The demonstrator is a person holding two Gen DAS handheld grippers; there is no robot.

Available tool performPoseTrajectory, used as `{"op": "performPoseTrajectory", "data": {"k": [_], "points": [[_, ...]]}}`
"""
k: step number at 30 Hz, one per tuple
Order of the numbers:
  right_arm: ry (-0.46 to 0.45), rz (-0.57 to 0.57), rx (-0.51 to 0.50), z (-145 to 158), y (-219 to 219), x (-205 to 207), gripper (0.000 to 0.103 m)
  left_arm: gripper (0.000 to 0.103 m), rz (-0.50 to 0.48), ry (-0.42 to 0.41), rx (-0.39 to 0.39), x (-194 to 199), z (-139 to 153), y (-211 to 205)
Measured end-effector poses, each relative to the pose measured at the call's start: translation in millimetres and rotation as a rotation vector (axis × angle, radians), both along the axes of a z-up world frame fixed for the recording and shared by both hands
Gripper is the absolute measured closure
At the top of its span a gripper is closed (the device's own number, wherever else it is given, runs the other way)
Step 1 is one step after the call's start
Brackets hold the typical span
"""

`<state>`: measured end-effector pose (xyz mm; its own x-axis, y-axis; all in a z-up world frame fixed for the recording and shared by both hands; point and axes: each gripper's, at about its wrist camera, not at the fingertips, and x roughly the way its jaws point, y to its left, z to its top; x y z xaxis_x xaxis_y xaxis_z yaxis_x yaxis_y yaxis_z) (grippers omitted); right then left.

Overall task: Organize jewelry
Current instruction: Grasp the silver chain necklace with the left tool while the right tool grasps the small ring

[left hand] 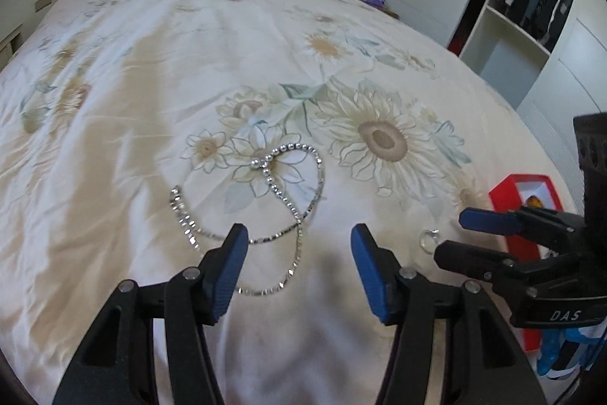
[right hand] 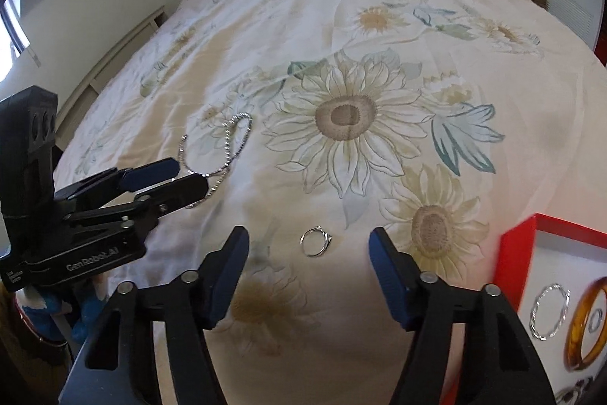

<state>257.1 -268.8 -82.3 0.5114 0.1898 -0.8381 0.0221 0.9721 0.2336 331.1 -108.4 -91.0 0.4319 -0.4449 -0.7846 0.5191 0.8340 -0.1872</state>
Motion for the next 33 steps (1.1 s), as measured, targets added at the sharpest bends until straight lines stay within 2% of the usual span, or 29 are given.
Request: {"op": "performPoseTrajectory", "data": {"k": [6,8,11,13,15,23,33], "points": [[0.038,0.010,-0.020,-15.7,1.8,10.5,0.052,0.062,-0.027,0.011,0.022,13.0,-20.6,-8.2],[0.047,0.017,-0.029,-18.4,4.1,12.7,0.062,0.066,-0.031,0.018,0.030,15.5,-25.2,-10.9],[0.058,0.036,-0.054,-21.8,9.0,15.1,0.073,0.080,-0.035,0.026,0.048,16.5,-29.7,-15.8],[0.062,0.043,-0.061,-23.8,10.6,15.5,0.080,0.094,-0.037,0.030,0.059,16.9,-31.5,-17.7],[0.065,0.044,-0.061,-25.1,10.6,15.4,0.082,0.098,-0.032,0.038,0.056,17.9,-32.3,-17.5],[0.044,0.051,-0.042,-20.1,10.1,11.1,0.082,0.099,0.011,0.042,0.014,11.7,-25.5,-9.6],[-0.014,0.060,-0.005,2.9,10.5,-7.3,0.082,0.099,0.040,0.002,-0.006,-11.0,2.9,-2.7]]}}
